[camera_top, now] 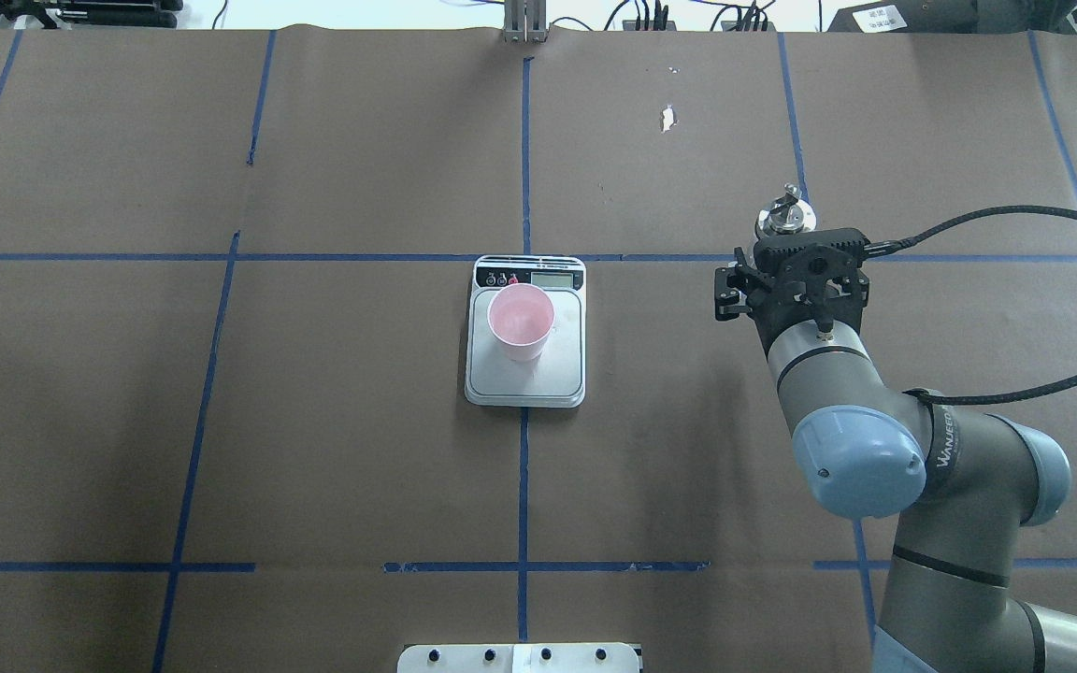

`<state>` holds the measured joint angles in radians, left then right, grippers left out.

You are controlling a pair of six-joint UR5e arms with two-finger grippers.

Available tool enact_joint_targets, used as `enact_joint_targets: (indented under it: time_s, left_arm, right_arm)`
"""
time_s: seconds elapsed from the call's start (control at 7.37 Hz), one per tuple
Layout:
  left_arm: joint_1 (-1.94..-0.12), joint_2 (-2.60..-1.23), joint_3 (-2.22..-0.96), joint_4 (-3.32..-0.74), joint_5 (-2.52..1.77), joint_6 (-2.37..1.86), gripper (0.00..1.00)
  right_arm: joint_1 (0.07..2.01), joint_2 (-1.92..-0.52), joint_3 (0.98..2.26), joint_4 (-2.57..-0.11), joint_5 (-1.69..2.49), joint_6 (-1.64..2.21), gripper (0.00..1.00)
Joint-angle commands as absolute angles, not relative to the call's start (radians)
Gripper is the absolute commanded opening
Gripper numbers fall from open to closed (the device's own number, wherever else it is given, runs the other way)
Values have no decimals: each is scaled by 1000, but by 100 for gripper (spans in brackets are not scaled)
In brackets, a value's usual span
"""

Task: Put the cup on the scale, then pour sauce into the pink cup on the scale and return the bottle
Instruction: 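Lower the glass bottle with the right gripper onto the table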

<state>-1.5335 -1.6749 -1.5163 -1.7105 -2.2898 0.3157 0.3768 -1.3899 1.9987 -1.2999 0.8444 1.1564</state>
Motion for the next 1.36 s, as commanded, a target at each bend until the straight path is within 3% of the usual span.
enact_joint_targets:
  time_s: [0.0, 0.27, 1.22]
  left_arm:
    - [-1534, -1671, -1552, -1697, -2290, 313, 100]
    - [-1532, -1671, -1552, -1698, -2287, 311, 100]
    - [-1532, -1672, -1559, -1700, -2286, 310, 100]
  right_arm:
    - [377, -1446, 1993, -1252, 806, 1219, 0]
    - [376, -1532, 1932, -1018, 763, 1218, 0]
    - [379, -1574, 1907, -1009, 930, 1236, 0]
